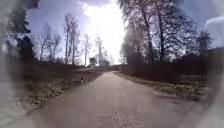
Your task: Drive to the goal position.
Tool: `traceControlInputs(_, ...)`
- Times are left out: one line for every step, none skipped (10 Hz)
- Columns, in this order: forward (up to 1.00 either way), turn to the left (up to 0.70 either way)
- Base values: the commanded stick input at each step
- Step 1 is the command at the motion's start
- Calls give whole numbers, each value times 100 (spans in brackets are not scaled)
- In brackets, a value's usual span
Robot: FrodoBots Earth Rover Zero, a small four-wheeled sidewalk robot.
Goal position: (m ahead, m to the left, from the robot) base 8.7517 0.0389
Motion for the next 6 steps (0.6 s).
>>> traceControlInputs(100, 0)
traceControlInputs(100, 25)
traceControlInputs(100, 6)
traceControlInputs(100, 0)
traceControlInputs(100, 0)
traceControlInputs(100, 5)
